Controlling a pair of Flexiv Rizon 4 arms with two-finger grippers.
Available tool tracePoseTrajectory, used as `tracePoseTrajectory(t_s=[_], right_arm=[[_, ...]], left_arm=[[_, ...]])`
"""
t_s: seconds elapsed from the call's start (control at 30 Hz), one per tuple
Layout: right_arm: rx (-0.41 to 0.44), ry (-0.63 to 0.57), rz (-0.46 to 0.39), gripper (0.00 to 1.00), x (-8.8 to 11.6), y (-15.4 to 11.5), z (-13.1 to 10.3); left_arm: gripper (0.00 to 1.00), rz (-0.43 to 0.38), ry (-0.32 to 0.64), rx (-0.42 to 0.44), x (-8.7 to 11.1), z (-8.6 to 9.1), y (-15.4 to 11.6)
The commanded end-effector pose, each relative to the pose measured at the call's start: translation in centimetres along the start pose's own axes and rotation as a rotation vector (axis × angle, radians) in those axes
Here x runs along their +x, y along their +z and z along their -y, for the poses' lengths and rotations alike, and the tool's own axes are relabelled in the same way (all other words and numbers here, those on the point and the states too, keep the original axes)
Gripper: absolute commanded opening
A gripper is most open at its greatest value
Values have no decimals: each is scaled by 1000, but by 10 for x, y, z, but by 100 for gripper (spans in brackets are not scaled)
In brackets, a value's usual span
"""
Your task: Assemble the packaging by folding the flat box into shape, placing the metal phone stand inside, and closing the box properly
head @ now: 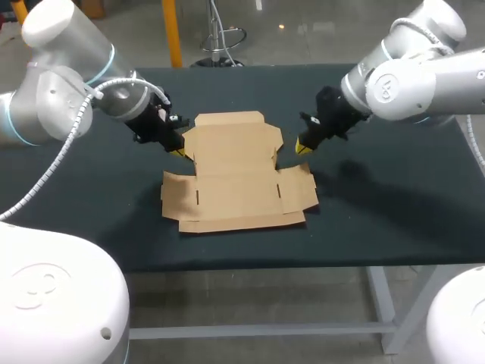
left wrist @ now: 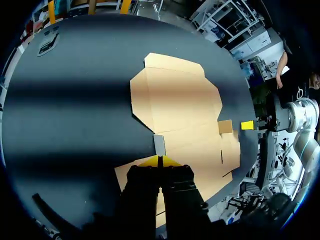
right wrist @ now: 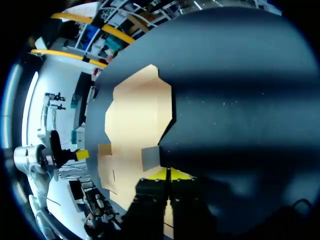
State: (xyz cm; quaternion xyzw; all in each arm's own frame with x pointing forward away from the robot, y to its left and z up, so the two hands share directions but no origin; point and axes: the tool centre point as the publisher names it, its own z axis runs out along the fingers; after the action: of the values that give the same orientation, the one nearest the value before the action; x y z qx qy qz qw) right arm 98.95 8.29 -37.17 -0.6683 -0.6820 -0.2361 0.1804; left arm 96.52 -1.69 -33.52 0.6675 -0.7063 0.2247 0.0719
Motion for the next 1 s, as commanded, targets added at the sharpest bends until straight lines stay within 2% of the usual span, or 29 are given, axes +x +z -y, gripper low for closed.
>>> tracePoseTrajectory(t_s=[0.03, 0.2, 0.43, 0.77, 1.0], right_arm=[[10, 2, -45, 0, -6, -25, 9], [-3, 3, -37, 0, -6, -39, 29], [2, 21, -40, 0, -14, -43, 59], [-4, 41, -51, 0, -30, -55, 121], [0, 38, -49, 0, -39, -60, 152]], left_arm=[[0, -12, -6, -1, -2, -14, -28], [0, -10, -14, 7, -1, -40, -44], [0, -44, -42, 21, -7, -77, -59], [0, -60, -65, 12, -2, -137, -69], [0, -65, -96, 4, 3, -174, -66]])
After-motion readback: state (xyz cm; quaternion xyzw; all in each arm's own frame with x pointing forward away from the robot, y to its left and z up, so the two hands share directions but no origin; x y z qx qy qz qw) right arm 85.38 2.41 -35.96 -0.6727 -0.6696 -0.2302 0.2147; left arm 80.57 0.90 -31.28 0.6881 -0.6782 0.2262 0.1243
